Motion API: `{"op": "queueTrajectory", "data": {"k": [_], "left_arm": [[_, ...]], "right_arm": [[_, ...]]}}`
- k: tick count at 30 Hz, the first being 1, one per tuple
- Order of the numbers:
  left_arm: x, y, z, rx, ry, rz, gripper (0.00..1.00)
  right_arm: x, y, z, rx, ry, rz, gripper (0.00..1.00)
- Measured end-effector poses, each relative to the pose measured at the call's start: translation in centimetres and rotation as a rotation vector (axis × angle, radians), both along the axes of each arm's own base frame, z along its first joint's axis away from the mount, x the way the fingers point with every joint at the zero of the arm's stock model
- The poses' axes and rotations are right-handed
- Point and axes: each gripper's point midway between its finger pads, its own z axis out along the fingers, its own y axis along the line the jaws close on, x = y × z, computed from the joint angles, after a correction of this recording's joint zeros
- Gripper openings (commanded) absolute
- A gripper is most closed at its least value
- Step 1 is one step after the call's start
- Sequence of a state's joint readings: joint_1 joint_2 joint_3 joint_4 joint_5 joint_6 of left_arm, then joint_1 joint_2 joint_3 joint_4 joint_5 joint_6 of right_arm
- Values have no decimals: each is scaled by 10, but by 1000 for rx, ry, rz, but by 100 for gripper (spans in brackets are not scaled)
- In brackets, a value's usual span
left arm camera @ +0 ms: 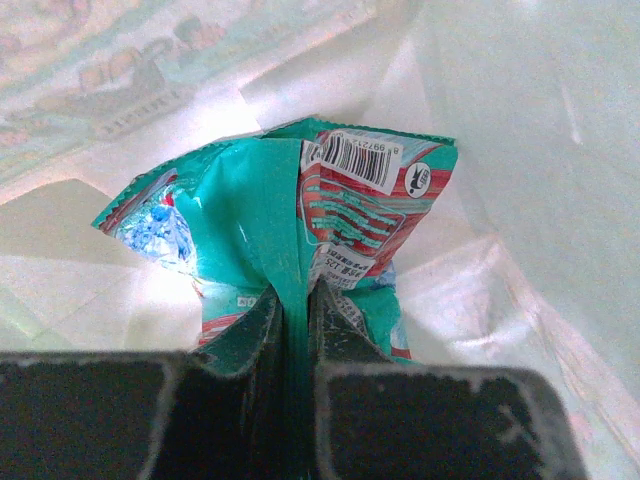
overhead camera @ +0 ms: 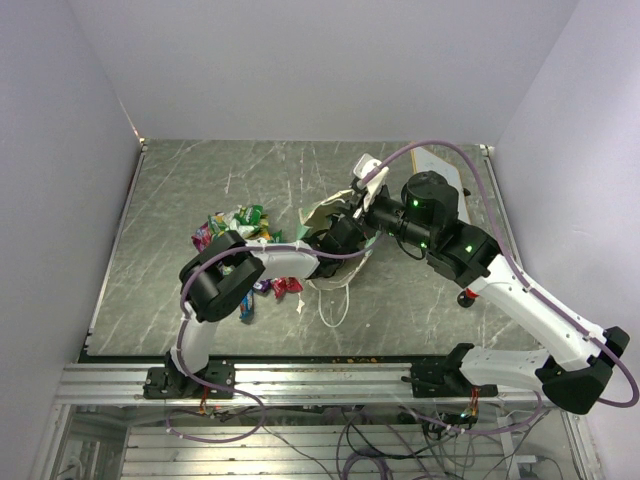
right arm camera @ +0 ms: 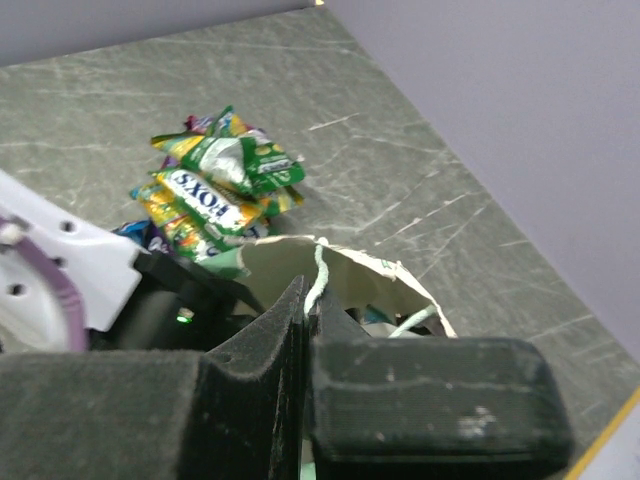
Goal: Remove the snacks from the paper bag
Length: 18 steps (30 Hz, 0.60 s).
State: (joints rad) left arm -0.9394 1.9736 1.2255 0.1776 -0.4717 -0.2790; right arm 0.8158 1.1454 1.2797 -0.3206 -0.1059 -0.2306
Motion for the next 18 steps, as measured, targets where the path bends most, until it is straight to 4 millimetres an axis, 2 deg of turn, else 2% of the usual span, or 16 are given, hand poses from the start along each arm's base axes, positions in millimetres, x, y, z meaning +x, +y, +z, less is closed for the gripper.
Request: {"op": "queueTrajectory", "data": {"k": [5, 9, 14, 18], "left_arm": [[-20, -7, 26, -92, 40, -84, 7], [-38, -8, 38, -120, 90, -143, 7], [-61, 7, 49, -135, 119, -194, 7], [-71, 18, 56, -139, 114, -207, 7]], "right_arm": [[10, -10, 20, 0, -64, -70, 0], [19, -19, 28, -16, -105, -129, 0], [30, -28, 33, -34, -137, -170, 0], [51, -53, 38, -42, -145, -240, 0]]}}
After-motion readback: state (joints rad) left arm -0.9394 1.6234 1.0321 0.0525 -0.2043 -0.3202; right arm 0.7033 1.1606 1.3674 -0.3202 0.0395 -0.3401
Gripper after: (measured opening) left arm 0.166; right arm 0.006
